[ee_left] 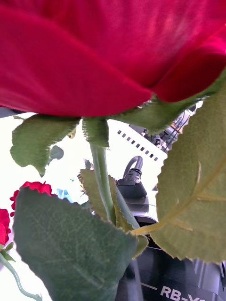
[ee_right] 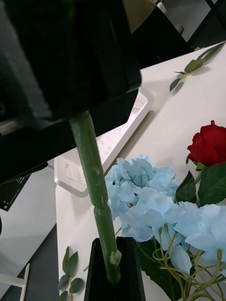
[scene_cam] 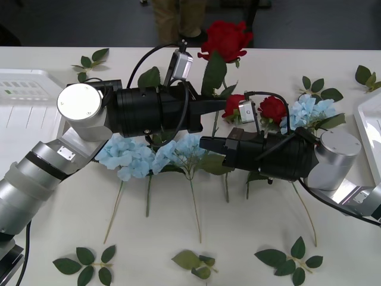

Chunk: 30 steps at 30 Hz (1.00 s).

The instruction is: Place the red flowers into the right box and the blue flowers into the left box. If a person shows an open palm, hand one flower to the person first, then continue sorting.

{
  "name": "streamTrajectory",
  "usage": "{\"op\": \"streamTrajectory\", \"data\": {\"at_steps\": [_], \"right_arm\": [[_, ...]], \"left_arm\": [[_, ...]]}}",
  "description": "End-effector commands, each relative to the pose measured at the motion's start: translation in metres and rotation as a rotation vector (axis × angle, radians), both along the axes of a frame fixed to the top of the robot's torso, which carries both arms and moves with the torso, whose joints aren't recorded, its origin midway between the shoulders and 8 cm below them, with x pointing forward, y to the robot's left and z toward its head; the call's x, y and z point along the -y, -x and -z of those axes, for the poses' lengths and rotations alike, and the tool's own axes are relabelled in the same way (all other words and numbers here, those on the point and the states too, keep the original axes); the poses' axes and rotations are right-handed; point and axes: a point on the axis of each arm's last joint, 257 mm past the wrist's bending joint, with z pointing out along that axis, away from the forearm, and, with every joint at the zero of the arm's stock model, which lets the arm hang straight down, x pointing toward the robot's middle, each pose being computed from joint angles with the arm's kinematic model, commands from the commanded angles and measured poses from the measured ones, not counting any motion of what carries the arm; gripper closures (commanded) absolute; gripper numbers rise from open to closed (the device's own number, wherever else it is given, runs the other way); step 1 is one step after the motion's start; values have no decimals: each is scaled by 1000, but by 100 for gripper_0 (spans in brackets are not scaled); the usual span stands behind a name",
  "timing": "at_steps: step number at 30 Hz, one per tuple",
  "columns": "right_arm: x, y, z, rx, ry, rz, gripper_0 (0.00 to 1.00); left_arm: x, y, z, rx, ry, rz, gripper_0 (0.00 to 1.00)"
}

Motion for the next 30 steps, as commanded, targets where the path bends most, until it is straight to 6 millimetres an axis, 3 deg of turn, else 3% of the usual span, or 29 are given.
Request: {"op": "streamTrajectory", "data": {"at_steps": [1, 7, 17, 21, 24, 25, 26, 27, 30], "right_arm": [[-12, 10, -10, -12, -36, -20, 100], [5, 2, -7, -17, -12, 10, 100], [98, -35, -14, -17, 92, 149, 100], [162, -55, -21, -14, 147, 243, 100], [217, -58, -28, 13, 236, 281, 100], [242, -57, -30, 14, 273, 298, 100], [254, -56, -31, 13, 290, 307, 100], [286, -52, -34, 6, 339, 328, 100], [352, -46, -40, 8, 482, 357, 100]], "left_arm": [[4, 1, -15, 62, 33, 0, 0], [4, 1, -16, 55, 37, 1, 0], [3, 1, -15, 49, 39, 1, 0], [4, 3, -13, 38, 41, 2, 0], [1, 5, -8, 13, 38, 7, 0], [-5, 4, -4, -3, 27, 4, 0], [-9, 4, -2, -18, 22, 2, 0], [-20, 2, 8, -55, -10, -7, 0], [-47, -1, 36, -121, -110, -26, 0]]}}
